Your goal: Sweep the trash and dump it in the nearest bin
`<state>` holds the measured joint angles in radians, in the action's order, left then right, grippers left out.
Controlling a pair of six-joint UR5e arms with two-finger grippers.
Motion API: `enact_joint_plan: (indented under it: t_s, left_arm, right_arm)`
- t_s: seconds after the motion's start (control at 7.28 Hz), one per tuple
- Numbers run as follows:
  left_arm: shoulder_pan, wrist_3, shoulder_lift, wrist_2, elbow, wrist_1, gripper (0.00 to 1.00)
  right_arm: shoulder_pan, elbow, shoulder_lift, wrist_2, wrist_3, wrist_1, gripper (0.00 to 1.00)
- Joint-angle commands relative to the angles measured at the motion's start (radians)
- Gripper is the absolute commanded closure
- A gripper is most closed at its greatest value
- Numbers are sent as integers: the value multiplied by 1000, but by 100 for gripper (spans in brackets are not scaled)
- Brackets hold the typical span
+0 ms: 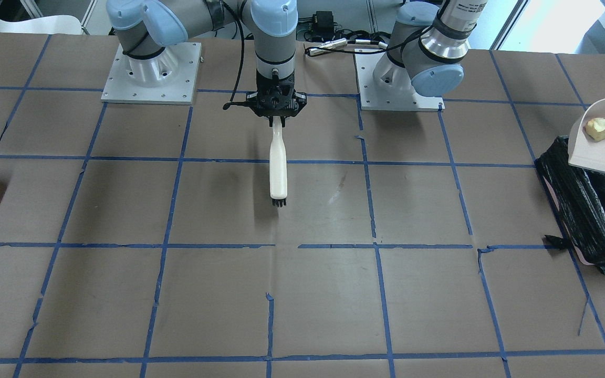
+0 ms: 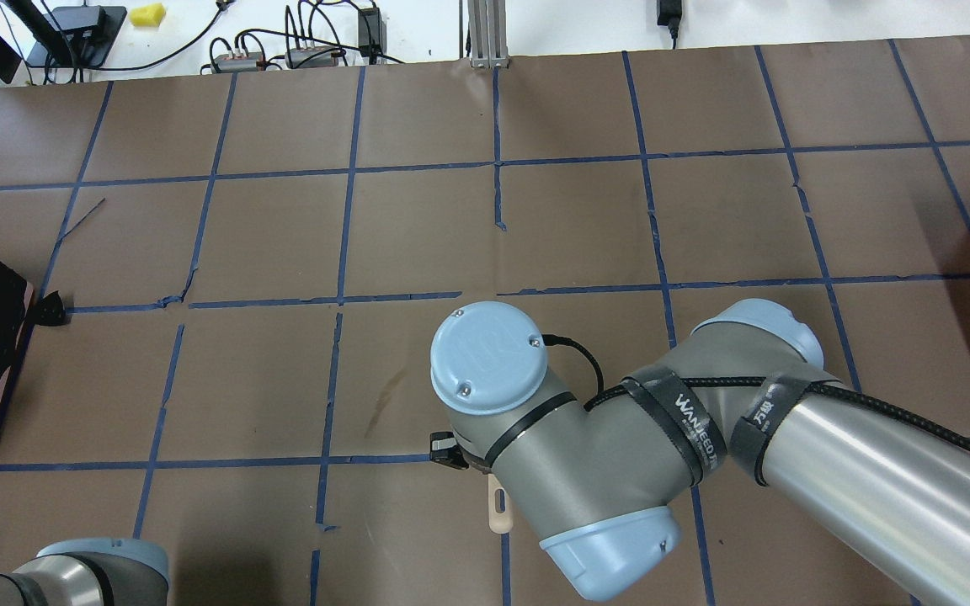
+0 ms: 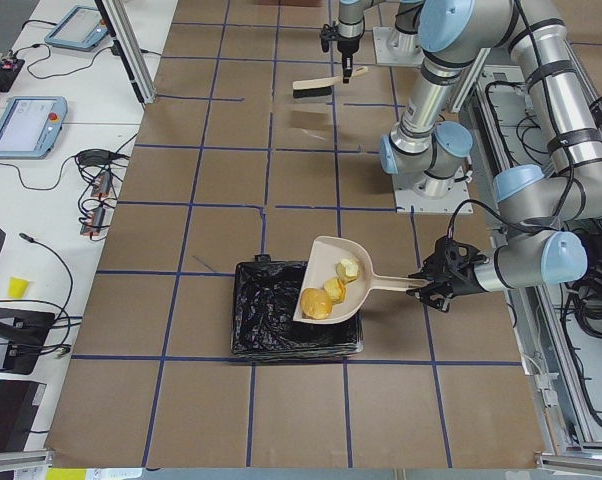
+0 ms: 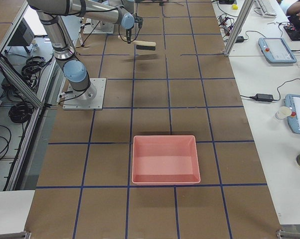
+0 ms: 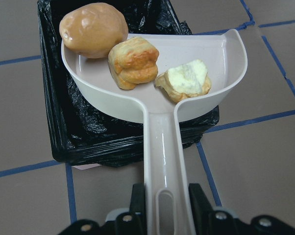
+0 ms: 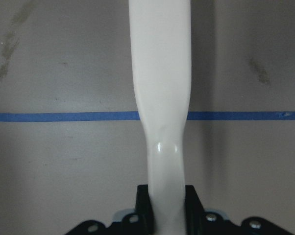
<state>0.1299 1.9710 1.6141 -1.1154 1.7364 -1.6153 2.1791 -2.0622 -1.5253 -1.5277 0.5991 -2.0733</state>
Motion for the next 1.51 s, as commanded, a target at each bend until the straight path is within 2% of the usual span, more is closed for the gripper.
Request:
enact_joint_plan:
  t_s: [0.0,0.14,0.27,0.55,0.69,1.24,1.37]
  left_arm:
    - [-38,-29,9,-14,-33,12,98]
    - [-70,-35,18,-17,-101,-4,98]
    - [-73,-35,23,-47,-116,-8,98]
    - [-75,-61,24,-75,-121,-8,98]
    - [-81,-67,26,-137,-120,8,97]
    - [-87,-66,27,-153,-138,32,97]
    - [-85,-66,27,-167,-143,40,97]
  right_arm:
    - [-2,-1,1,1,1,-4,92]
    - [-2,-1,2,1,1,-4,91]
    - [-2,-1,4,7,1,-4,91]
    - [-5,-1,4,11,-10,-2,91]
    - [-4,-1,4,9,-6,-2,91]
    - [8,-64,-9,12,1,-7,91]
    - [7,-65,-1,12,-10,-42,91]
